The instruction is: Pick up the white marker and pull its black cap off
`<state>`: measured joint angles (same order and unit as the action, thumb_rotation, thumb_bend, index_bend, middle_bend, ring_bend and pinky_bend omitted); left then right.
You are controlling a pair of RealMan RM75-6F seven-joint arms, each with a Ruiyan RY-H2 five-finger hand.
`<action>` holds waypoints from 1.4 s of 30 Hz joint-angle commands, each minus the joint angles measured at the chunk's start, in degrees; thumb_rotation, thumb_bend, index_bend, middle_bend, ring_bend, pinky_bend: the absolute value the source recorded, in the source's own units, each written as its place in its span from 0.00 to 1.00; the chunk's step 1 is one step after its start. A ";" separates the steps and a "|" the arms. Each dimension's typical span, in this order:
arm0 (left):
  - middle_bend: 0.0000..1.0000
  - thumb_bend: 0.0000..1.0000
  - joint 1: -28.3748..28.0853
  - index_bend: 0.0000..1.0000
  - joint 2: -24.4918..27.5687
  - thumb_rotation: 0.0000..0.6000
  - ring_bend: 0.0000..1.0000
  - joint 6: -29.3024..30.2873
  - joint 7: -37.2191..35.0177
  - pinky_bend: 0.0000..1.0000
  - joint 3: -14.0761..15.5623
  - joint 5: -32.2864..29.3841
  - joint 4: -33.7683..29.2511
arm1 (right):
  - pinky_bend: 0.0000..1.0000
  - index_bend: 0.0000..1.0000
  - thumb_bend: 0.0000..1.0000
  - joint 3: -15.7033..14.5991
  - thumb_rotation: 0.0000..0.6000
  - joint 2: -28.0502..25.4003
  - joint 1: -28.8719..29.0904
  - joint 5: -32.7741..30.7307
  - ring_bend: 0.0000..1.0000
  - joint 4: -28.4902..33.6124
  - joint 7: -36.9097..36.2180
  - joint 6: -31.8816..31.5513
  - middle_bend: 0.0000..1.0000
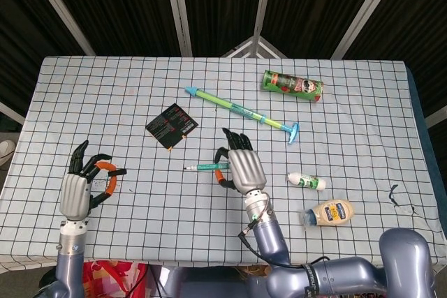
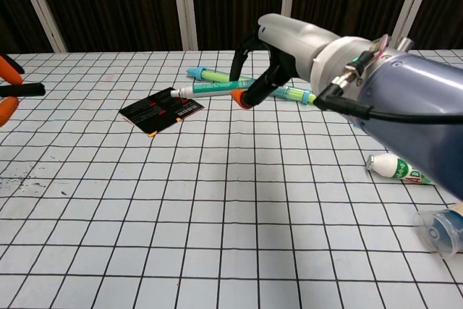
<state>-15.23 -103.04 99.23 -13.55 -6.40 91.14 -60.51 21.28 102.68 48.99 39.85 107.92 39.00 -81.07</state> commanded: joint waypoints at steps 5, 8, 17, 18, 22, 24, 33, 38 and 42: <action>0.34 0.55 0.44 0.58 -1.55 1.00 0.03 -5.30 -5.90 0.08 -0.94 -4.43 8.79 | 0.00 0.69 0.42 -5.31 1.00 1.58 -2.59 2.75 0.08 -5.25 -4.69 3.34 0.03; 0.34 0.55 -0.10 0.58 -3.15 1.00 0.03 -7.13 -7.94 0.08 -1.00 -5.00 11.90 | 0.00 0.69 0.42 -6.25 1.00 2.88 -3.10 3.22 0.08 -7.58 -6.20 4.62 0.03; 0.33 0.55 -2.18 0.56 -8.44 1.00 0.03 -11.97 -14.75 0.08 -1.04 -5.89 20.88 | 0.00 0.69 0.42 -6.97 1.00 8.32 -3.34 4.19 0.08 -16.87 -10.38 9.29 0.03; 0.33 0.55 -2.32 0.55 -8.92 1.00 0.03 -12.21 -15.28 0.08 -0.98 -5.87 21.69 | 0.00 0.69 0.42 -6.87 1.00 8.87 -3.28 4.38 0.08 -17.88 -10.64 9.54 0.03; 0.25 0.53 -2.88 0.42 -11.12 1.00 0.02 -13.55 -17.16 0.07 -0.71 -5.95 25.70 | 0.00 0.69 0.42 -6.10 1.00 11.13 -3.17 4.62 0.08 -22.17 -12.07 11.20 0.03; 0.16 0.47 -2.98 0.26 -11.63 1.00 0.00 -14.52 -17.91 0.03 -0.25 -5.86 26.99 | 0.00 0.63 0.42 -5.89 1.00 11.92 -3.17 4.81 0.08 -23.86 -12.54 11.86 0.03; 0.00 0.18 -2.18 0.00 -6.57 1.00 0.00 -8.84 -21.97 0.00 1.46 -2.60 22.67 | 0.00 0.08 0.21 -4.24 1.00 11.83 -2.89 4.25 0.06 -24.25 -7.65 10.96 0.03; 0.00 0.18 -0.07 0.00 0.27 1.00 0.00 -1.21 -16.58 0.00 0.56 -1.35 12.55 | 0.00 0.01 0.21 -2.99 1.00 7.38 -4.05 5.50 0.05 -15.96 -4.54 7.50 0.01; 0.00 0.20 2.48 0.03 6.77 1.00 0.00 2.52 -10.53 0.00 0.56 -0.99 3.83 | 0.00 0.00 0.21 -2.34 1.00 2.03 -5.13 2.92 0.04 -7.41 0.97 5.02 0.00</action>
<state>-15.15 -101.75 97.67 -29.21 -5.57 89.39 -50.11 18.12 108.74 44.88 44.22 94.88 36.15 -73.74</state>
